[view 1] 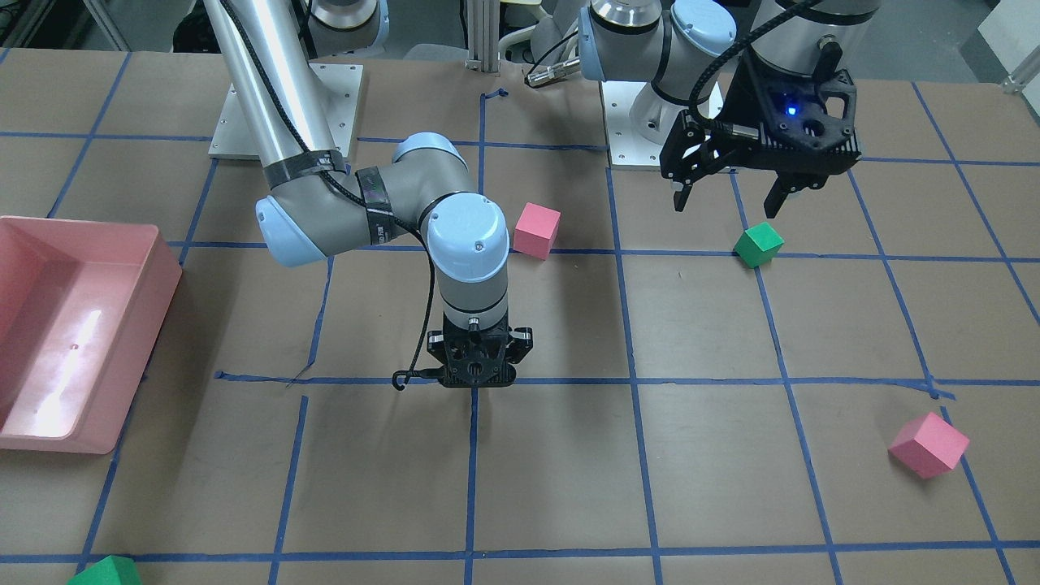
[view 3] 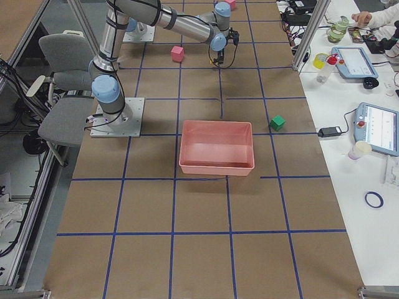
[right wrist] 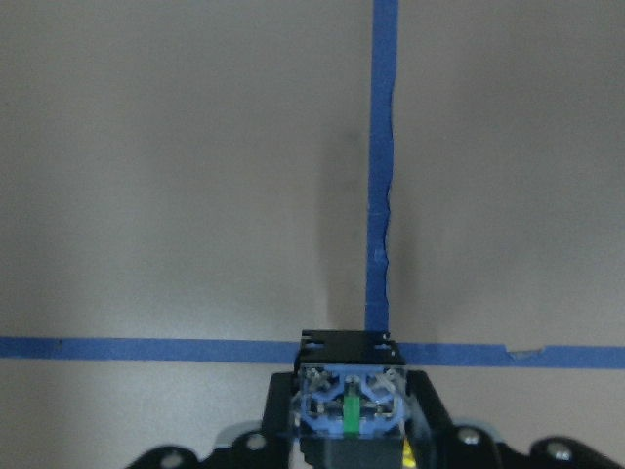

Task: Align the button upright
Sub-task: 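Carry the switch to the table center and lower it with the right gripper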

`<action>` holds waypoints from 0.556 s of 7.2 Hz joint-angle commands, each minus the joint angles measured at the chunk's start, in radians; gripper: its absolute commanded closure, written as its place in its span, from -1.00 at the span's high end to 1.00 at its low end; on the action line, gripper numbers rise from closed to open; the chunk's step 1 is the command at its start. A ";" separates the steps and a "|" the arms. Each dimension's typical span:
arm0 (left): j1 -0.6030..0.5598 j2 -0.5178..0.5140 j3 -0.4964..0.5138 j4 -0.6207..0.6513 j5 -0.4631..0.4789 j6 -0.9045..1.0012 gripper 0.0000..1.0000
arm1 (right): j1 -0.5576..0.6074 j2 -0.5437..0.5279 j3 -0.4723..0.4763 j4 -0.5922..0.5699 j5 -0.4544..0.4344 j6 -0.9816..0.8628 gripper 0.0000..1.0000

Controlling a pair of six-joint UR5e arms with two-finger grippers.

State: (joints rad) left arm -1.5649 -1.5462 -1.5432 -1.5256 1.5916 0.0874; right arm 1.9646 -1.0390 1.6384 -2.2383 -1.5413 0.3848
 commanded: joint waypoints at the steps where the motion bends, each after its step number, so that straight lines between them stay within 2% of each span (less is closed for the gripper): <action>1: 0.000 0.000 0.000 -0.001 -0.001 0.000 1.00 | 0.000 0.001 0.008 -0.009 0.010 0.003 -1.00; 4: 0.000 0.000 0.000 -0.001 0.001 0.000 1.00 | 0.000 0.011 0.023 -0.021 0.009 -0.010 -0.98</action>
State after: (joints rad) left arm -1.5646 -1.5462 -1.5432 -1.5259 1.5921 0.0874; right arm 1.9650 -1.0343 1.6534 -2.2496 -1.5325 0.3761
